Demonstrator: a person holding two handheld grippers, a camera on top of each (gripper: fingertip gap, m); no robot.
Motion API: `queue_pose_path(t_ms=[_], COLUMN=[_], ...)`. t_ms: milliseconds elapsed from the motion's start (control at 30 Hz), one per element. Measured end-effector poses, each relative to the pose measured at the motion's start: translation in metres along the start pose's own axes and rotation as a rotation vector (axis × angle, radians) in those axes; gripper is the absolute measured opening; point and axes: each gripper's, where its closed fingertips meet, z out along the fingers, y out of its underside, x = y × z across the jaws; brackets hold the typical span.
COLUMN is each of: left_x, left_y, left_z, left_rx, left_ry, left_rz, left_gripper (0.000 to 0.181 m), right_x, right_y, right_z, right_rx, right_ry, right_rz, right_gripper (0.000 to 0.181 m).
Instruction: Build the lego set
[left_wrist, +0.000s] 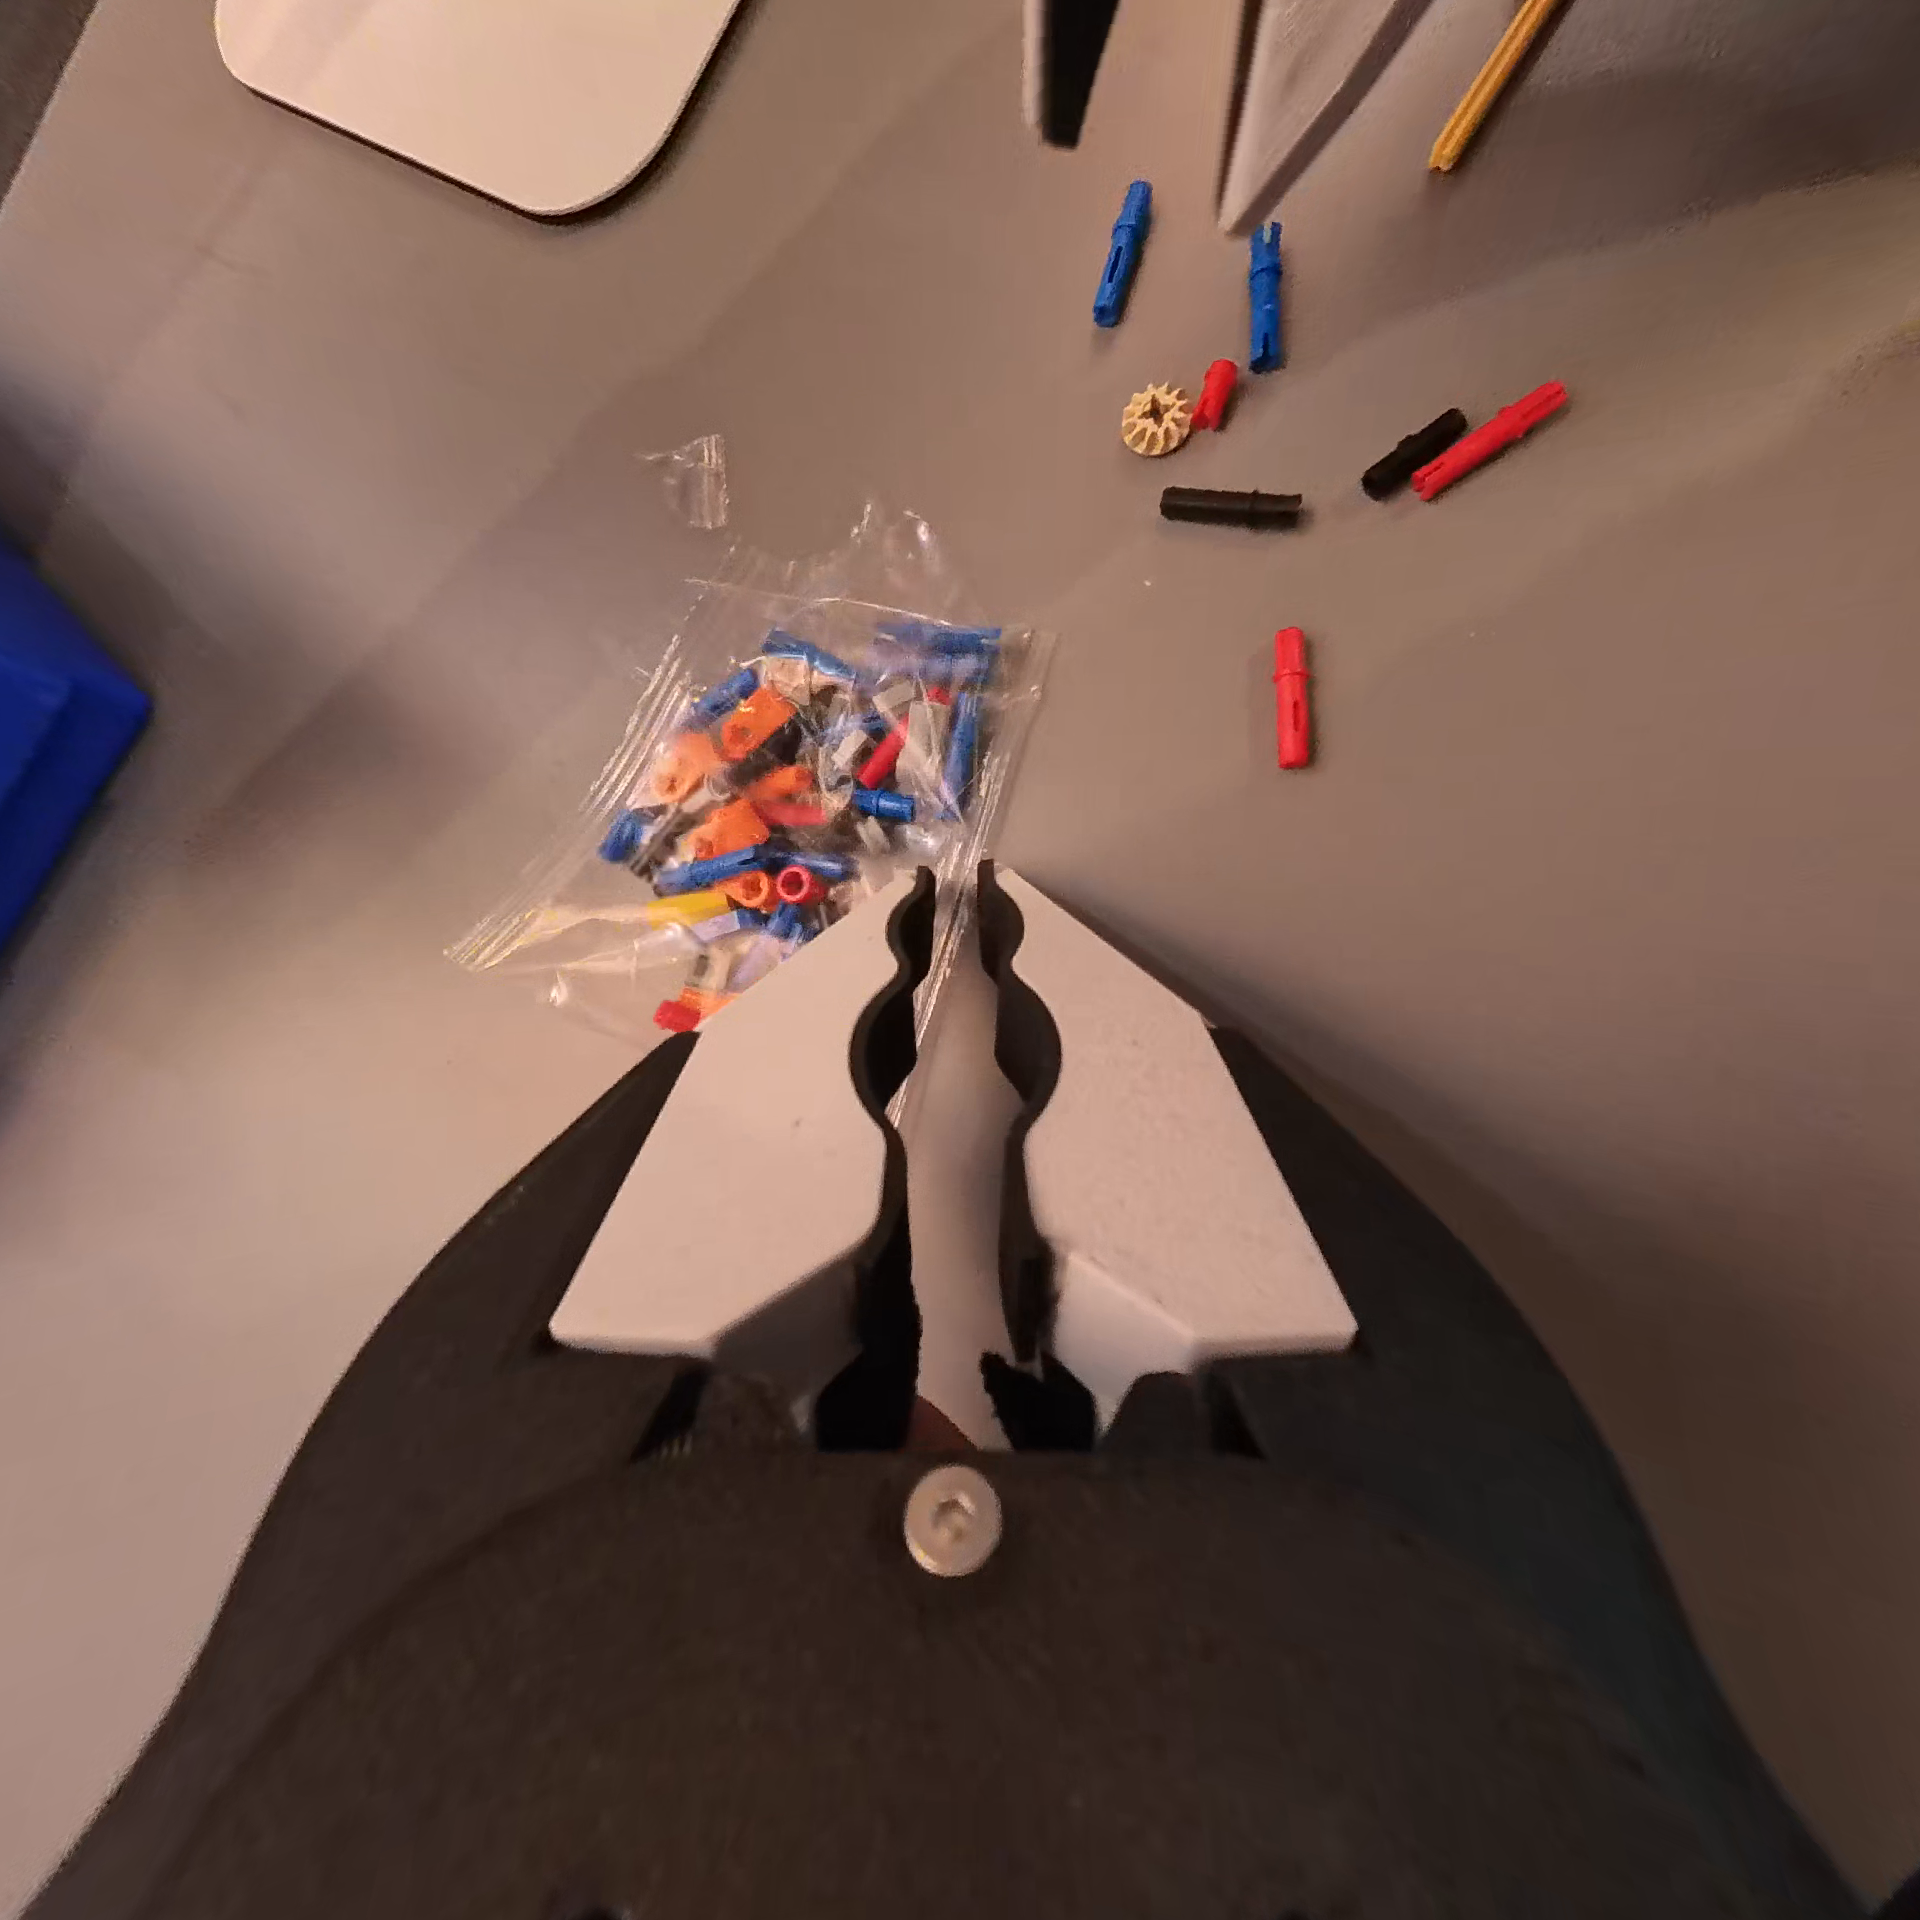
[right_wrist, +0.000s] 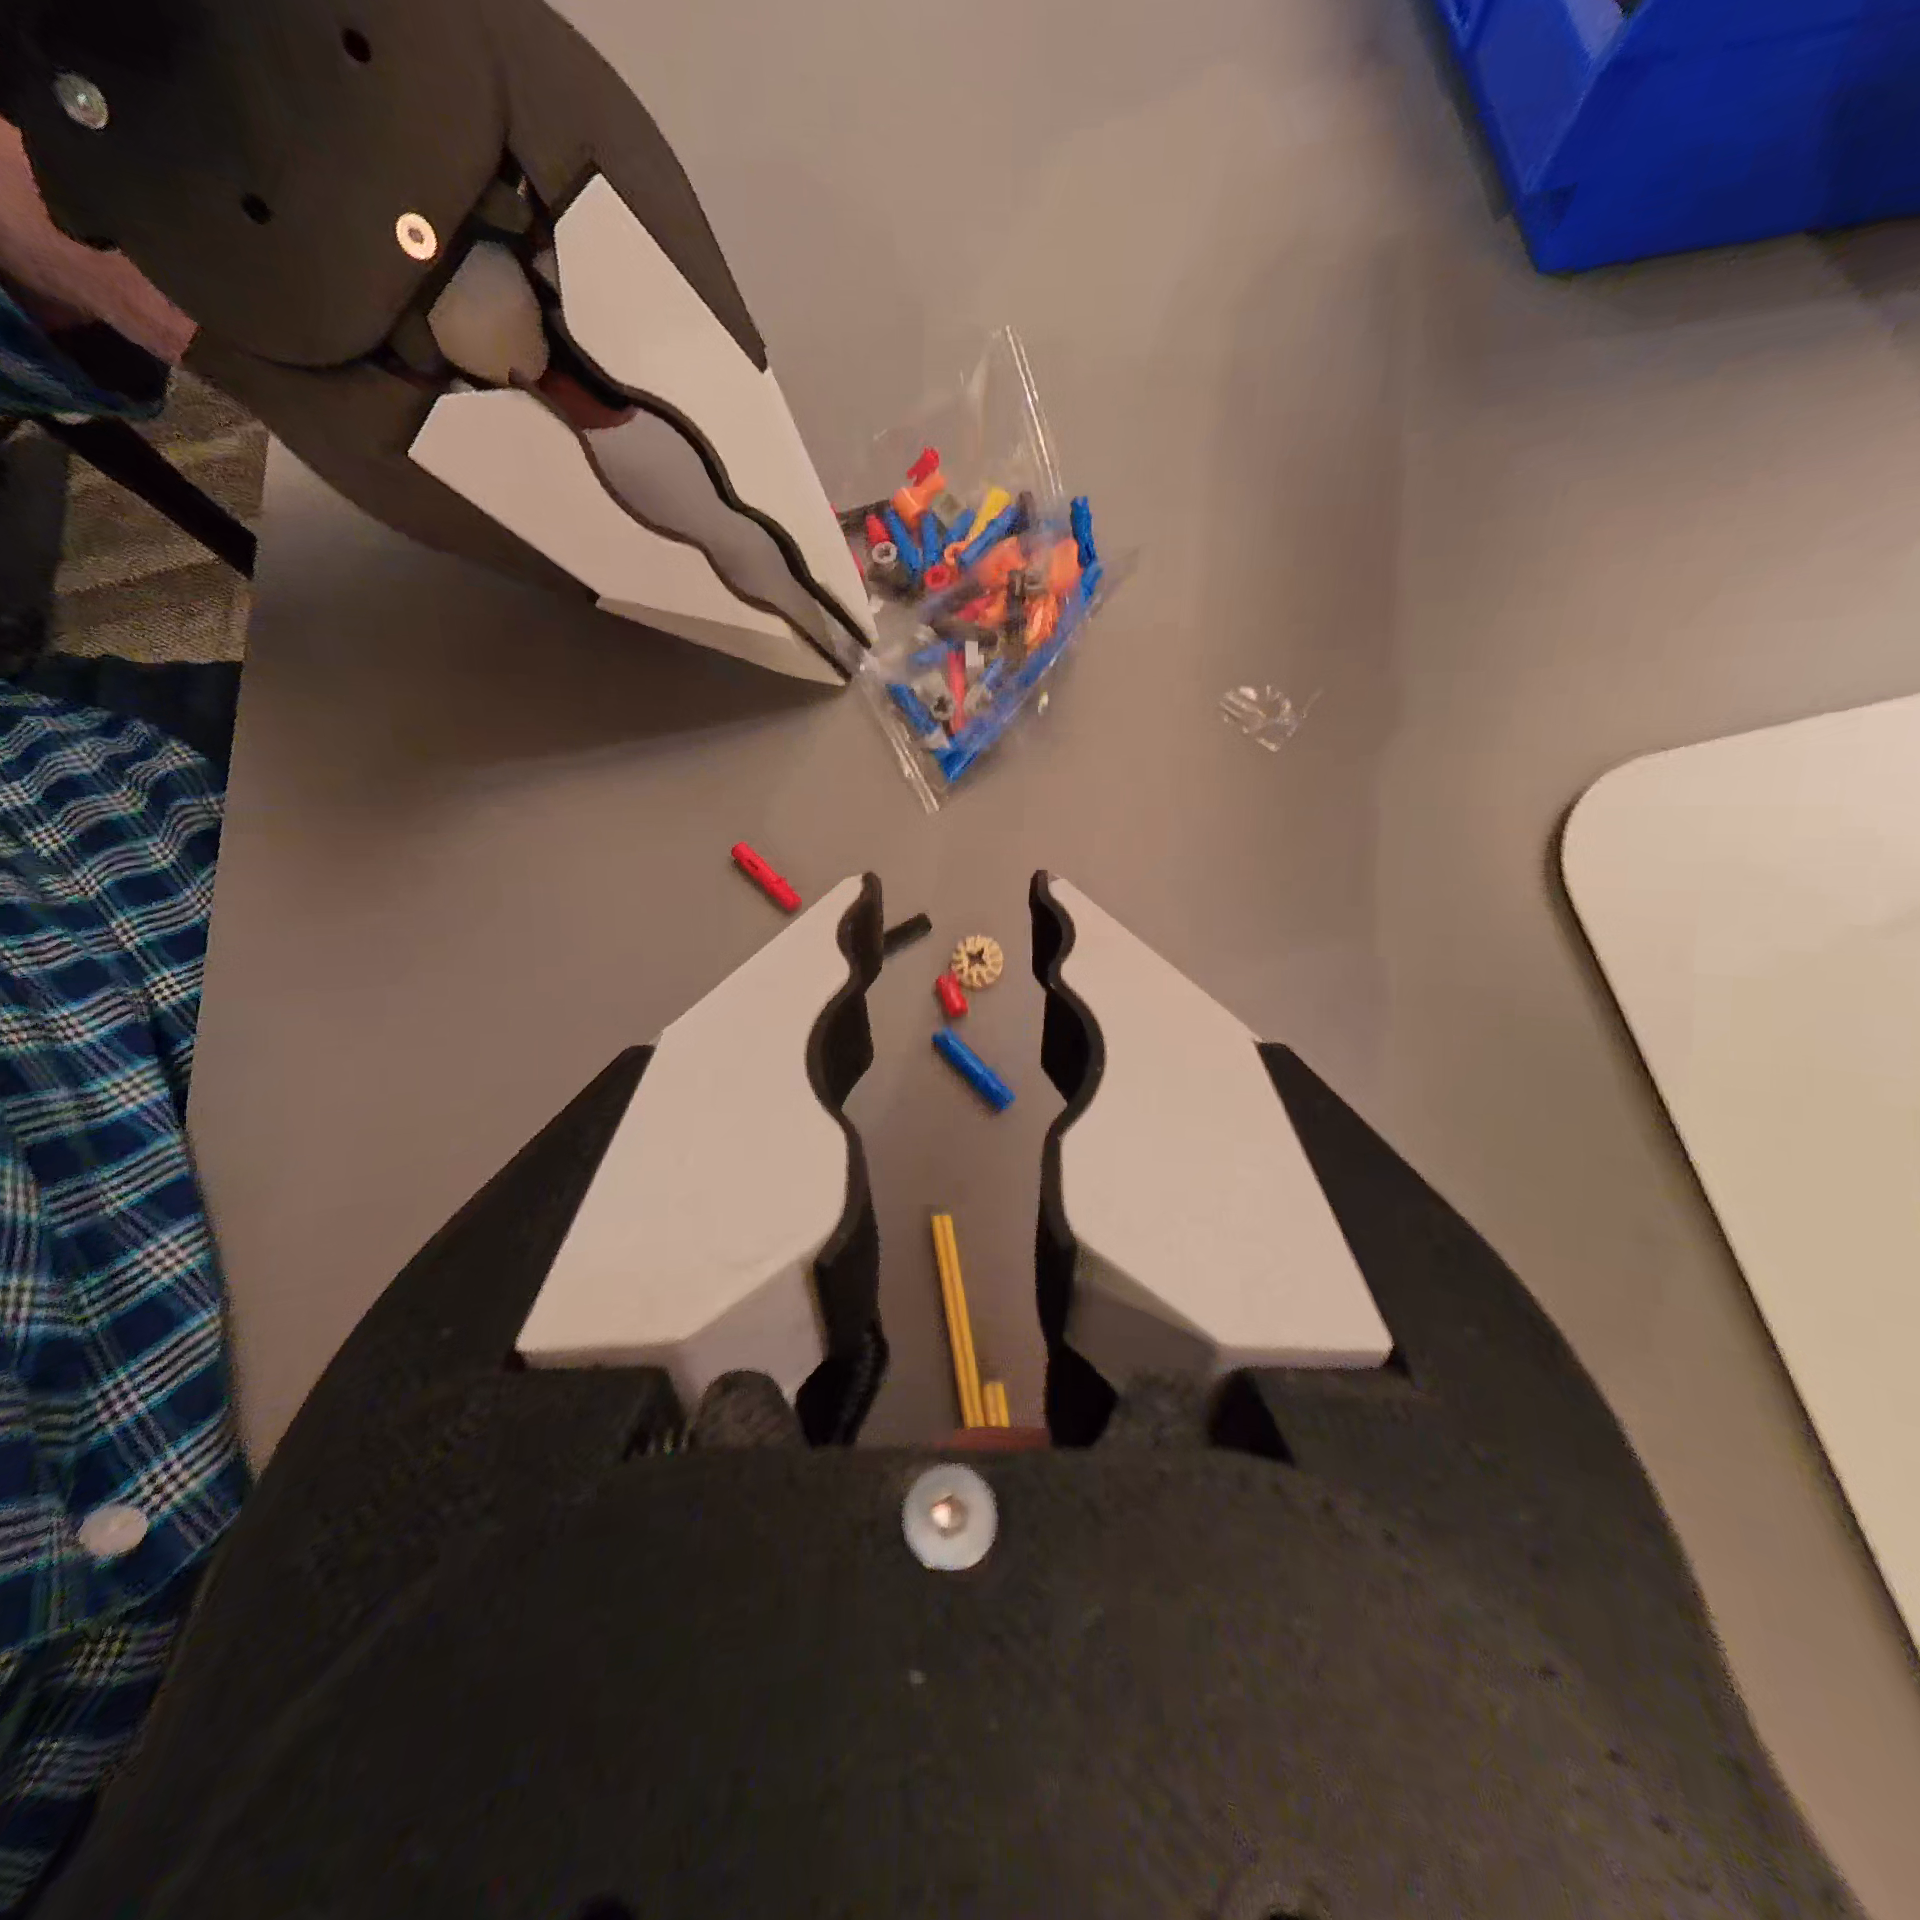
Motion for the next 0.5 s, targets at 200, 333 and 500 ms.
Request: queue_pose_path(t_ms=[200,333,500], left_x=[0.002,0.004,0.007], left_y=[-0.001,-0.003,-0.004], left_z=[0.000,0.000,0.001], left_rx=[0.012,0.024,0.041], left_ry=[0.004,0.015,0.037], left_rz=[0.012,0.015,0.001], left_gripper=[0.006,0.005,0.006], right_x=[0.009,0.016,0.018], right_y=[-0.017,-0.023,-0.016], right_z=[0.026,0.042,0.063], right_rx=[-0.013,-0.039,-0.114], right_ry=[0.001,-0.040,-0.076], right_rz=[0.029,0.107,0.139], right_gripper=[0.030,0.030,0.024])
